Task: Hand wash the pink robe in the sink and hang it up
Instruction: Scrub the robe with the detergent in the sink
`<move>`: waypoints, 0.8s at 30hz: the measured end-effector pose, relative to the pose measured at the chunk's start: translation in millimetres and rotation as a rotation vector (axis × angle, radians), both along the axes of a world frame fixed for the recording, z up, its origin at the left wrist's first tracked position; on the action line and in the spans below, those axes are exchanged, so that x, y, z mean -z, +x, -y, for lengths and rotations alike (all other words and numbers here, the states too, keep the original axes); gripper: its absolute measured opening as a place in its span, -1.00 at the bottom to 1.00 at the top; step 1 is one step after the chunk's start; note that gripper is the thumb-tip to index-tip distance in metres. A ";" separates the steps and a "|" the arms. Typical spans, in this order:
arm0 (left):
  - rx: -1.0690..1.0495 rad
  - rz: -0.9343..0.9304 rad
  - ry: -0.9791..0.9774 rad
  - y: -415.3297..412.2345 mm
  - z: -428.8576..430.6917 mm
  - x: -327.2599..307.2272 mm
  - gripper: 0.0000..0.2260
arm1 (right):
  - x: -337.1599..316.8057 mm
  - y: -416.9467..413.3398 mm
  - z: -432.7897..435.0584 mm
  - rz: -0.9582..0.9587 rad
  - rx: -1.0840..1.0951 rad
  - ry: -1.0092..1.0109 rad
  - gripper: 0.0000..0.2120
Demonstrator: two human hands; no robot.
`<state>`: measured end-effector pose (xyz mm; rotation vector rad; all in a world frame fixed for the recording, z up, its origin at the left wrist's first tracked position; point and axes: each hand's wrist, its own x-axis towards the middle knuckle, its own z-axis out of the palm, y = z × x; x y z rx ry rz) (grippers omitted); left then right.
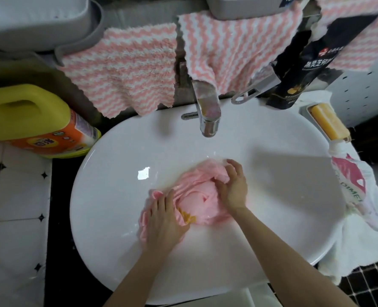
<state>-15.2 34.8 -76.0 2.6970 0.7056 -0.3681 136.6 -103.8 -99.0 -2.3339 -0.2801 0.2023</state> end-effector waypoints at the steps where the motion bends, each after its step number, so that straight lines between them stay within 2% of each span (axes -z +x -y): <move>1: -0.042 0.012 -0.019 1.1 -0.9 1.5 -0.05 | -7.2 -3.3 3.2 0.001 -0.048 0.124 -0.50; 3: -0.121 0.022 -0.078 5.0 -3.9 2.5 -0.08 | -23.7 -19.0 2.2 0.084 -0.292 0.211 -0.50; 5: -0.096 0.046 -0.063 6.0 -5.4 1.0 -0.26 | -28.5 -40.8 -7.2 0.191 -0.580 0.095 -0.46; 7: -0.057 0.074 -0.001 3.1 -2.9 -0.5 -0.44 | -18.8 -57.7 -19.1 0.210 -0.703 -0.038 -0.52; 10: -0.133 0.170 0.047 1.4 0.9 5.7 -0.50 | 4.4 -54.6 -33.1 0.263 -0.573 -0.118 -0.63; 12: -0.109 0.212 0.105 -0.9 0.9 15.1 -0.55 | 20.4 -41.0 -42.9 0.333 -0.546 -0.211 -0.66; 13: -0.081 0.214 0.107 -1.4 -0.1 17.6 -0.54 | 22.7 -32.2 -50.0 0.308 -0.529 -0.237 -0.67; 15: -0.075 0.171 0.074 -1.1 0.3 15.8 -0.40 | 11.7 -14.8 -64.7 0.154 -0.399 -0.257 -0.68; 17: -0.107 0.157 0.052 -0.7 1.5 12.4 -0.33 | -10.2 -2.3 -69.8 -0.117 -0.198 -0.182 -0.59; 18: -0.122 0.151 0.033 -1.4 1.9 11.4 -0.34 | -15.5 -1.3 -65.1 -0.162 -0.162 -0.116 -0.52; 19: -0.129 0.157 0.037 -0.7 1.9 11.0 -0.36 | -22.8 -3.7 -58.3 -0.130 -0.210 -0.064 -0.44; 21: -0.145 0.153 0.051 1.3 0.8 14.7 -0.39 | -32.6 -23.4 -44.7 0.079 -0.393 -0.079 -0.41; 24: -0.143 0.147 0.046 1.9 2.4 18.9 -0.56 | -9.9 -64.0 -40.1 0.244 -0.556 -0.176 -0.58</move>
